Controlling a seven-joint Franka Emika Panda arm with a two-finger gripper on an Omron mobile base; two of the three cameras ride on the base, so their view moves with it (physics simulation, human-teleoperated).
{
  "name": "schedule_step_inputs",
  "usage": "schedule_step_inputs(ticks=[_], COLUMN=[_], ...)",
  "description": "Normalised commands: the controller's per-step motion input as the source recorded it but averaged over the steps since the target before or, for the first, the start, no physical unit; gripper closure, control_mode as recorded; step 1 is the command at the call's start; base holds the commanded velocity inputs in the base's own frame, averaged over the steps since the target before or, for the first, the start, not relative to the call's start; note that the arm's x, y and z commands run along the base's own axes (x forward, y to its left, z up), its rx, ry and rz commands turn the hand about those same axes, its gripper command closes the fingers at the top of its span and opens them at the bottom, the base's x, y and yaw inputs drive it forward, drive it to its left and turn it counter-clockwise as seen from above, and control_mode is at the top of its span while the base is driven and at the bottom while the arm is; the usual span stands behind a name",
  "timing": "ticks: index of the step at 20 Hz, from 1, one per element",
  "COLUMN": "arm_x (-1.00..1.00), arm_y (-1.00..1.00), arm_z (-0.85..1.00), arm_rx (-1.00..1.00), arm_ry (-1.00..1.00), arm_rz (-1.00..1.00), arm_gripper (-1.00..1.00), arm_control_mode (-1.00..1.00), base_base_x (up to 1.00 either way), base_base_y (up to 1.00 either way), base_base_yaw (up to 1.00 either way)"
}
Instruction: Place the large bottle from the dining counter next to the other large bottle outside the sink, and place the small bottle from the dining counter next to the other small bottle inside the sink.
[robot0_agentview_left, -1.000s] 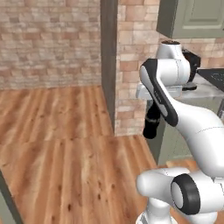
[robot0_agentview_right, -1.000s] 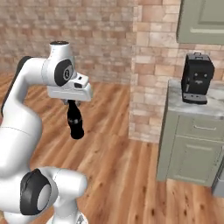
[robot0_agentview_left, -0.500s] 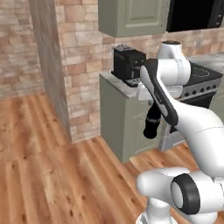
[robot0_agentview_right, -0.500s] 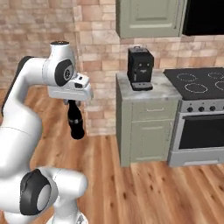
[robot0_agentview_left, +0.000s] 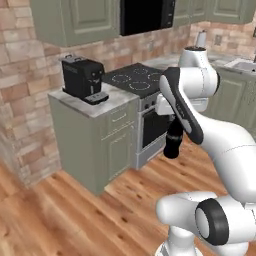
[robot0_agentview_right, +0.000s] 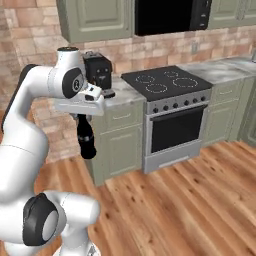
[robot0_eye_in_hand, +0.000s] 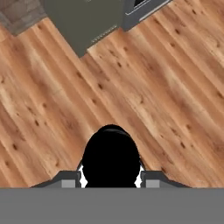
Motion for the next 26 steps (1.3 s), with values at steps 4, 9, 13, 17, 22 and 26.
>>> schedule_step_inputs(ticks=[4,9,13,17,22,26], arm_x=[0.00,0.00,0.00,0.00,0.00,0.00], arm_y=[0.00,0.00,0.00,0.00,0.00,0.00], arm_z=[0.00,0.00,0.00,0.00,0.00,0.00], arm_rx=[0.00,0.00,0.00,0.00,0.00,0.00], arm_ry=[0.00,0.00,0.00,0.00,0.00,0.00], arm_rz=[0.00,0.00,0.00,0.00,0.00,0.00], arm_gripper=[1.00,1.00,1.00,1.00,1.00,1.00], arm_control_mode=[1.00,1.00,1.00,1.00,1.00,1.00], base_base_x=[0.00,0.30,0.73,0.89,0.99,1.00], base_base_y=[0.00,0.00,0.10,0.07,0.03,0.00], base_base_yaw=[-0.60,-0.59,-0.39,-0.32,-0.30,-0.29])
